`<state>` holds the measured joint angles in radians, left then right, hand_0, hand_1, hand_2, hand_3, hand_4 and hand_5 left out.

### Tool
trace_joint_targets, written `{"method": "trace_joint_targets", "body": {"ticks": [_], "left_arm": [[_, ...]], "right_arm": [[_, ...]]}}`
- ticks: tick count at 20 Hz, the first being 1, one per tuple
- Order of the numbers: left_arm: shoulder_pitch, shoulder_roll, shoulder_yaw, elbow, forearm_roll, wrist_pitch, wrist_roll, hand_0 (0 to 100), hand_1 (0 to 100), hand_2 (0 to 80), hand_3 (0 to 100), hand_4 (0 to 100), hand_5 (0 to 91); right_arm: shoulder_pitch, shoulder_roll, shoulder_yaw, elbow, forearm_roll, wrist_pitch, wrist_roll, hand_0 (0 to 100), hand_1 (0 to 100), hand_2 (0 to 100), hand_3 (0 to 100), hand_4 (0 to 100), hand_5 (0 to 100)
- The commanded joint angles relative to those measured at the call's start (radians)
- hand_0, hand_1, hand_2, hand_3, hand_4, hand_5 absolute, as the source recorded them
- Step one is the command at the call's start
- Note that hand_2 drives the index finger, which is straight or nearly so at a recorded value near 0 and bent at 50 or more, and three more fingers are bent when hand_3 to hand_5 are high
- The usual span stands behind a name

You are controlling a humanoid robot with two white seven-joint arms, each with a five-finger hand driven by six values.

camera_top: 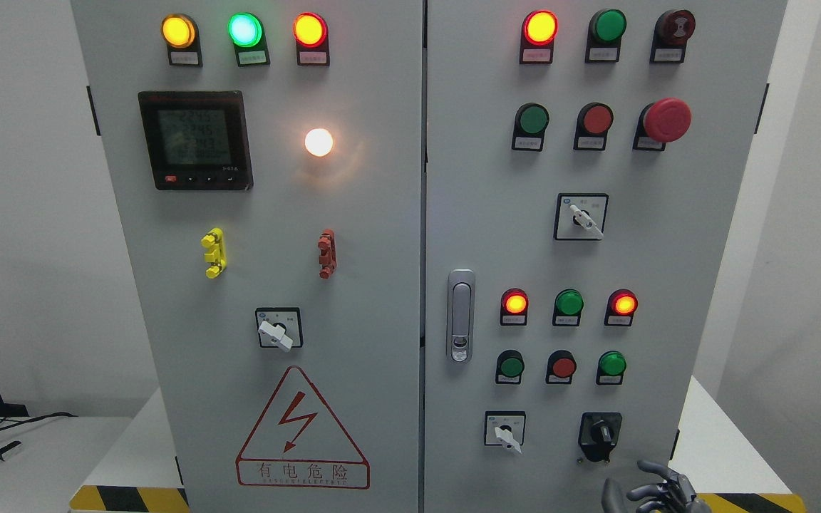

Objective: Trip black knob to open circuit
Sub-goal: 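Raise the right hand up toward the black rotary knob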

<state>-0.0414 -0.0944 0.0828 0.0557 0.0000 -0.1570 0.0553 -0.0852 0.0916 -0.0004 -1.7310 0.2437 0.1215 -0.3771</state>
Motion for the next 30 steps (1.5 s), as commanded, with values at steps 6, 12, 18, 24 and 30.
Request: {"method": "trace_joint_targets", "body": {"ticks": [6, 12, 18, 24, 30], "left_arm": [[0.0, -0.001, 0.0, 0.0, -0.031, 0.0, 0.0, 12, 39, 0.0, 0, 0, 0.0], [0.0, 0.001, 0.0, 0.0, -0.031, 0.0, 0.0, 12, 39, 0.0, 0, 0, 0.0], [0.0, -0.001, 0.0, 0.0, -0.031, 0.0, 0.0, 12, 39, 0.0, 0, 0, 0.0], [0.0, 0.001, 0.0, 0.001, -0.031, 0.0, 0.0, 12, 39, 0.0, 0, 0, 0.0], [0.0, -0.001, 0.0, 0.0, -0.031, 0.0, 0.0, 12, 39, 0.0, 0, 0, 0.0]], "right_arm": [[-0.047, 0.0, 0.01, 0.059, 0.006, 0.023, 0.0, 26, 75, 40, 69, 77, 96], [-0.061, 0.0, 0.011, 0.068, 0.006, 0.032, 0.0, 27, 75, 40, 69, 77, 96], [-0.082, 0.0, 0.019, 0.08, 0.006, 0.049, 0.001, 27, 75, 41, 69, 77, 96], [-0.087, 0.0, 0.025, 0.08, 0.006, 0.049, 0.003, 32, 75, 41, 69, 77, 96], [-0.093, 0.013, 0.031, 0.08, 0.006, 0.05, 0.003, 32, 76, 41, 70, 77, 96]]}}
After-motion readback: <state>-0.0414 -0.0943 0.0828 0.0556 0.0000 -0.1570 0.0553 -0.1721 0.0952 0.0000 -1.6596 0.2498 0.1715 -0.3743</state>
